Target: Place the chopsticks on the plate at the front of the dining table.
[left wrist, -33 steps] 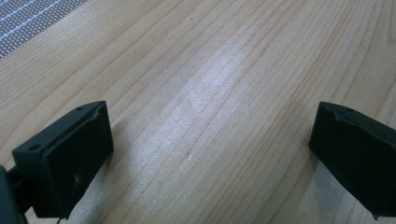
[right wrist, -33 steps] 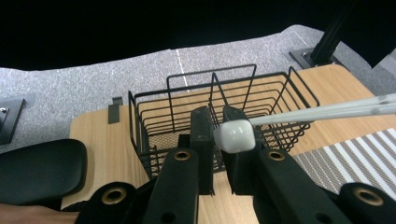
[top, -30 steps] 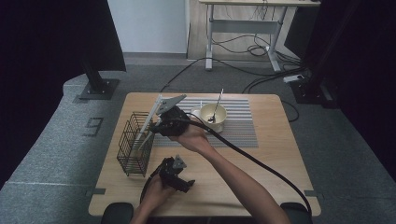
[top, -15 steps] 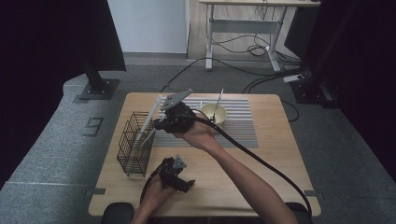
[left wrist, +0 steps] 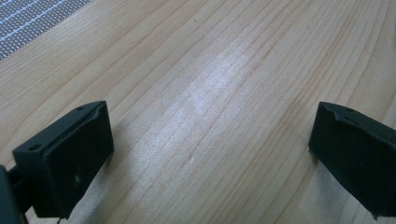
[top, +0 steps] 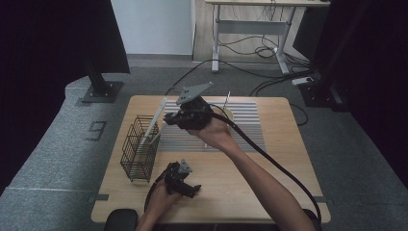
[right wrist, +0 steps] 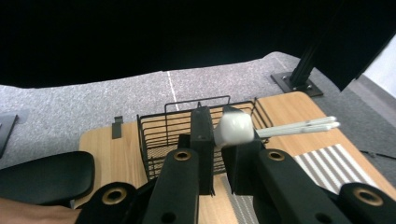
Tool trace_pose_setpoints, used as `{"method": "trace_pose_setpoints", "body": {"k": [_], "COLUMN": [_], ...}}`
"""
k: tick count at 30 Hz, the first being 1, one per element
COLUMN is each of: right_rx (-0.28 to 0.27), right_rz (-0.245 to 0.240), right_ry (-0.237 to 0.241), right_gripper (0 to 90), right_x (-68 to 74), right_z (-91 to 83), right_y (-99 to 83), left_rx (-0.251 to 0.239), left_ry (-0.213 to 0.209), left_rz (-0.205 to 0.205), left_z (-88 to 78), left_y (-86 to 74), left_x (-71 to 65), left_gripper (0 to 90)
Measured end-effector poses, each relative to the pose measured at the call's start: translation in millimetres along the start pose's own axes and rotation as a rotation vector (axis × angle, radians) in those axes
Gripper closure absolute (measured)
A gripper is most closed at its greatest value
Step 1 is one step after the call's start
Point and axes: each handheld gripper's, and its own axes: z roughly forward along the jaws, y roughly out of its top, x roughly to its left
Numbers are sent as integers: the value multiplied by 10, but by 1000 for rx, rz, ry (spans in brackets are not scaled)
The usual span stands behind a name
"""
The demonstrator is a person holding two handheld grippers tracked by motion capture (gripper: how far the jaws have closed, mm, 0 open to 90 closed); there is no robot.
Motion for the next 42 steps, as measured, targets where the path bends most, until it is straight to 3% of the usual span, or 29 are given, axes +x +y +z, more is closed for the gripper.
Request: {"method": "trace_pose_setpoints", "body": {"k": [14,30,42], "right_rx": [-12,-19,-27], "right_rz": [-16,4,14], "right_ry": [-71,-114,-113], "right_gripper": [830,830,829], "right_x": [-33,-84,-31], "right_z": [-356,-551,-555], "right_y": [-17,-409,-694], "left_rx": [0,8,-19], "left_ry": [0,2,13], "left_rz": [0,2,-30], "left_z": [0,-4,-70], "left_y": [0,9,39], "left_x": [0,4,9], "left_gripper": [0,0,55]}}
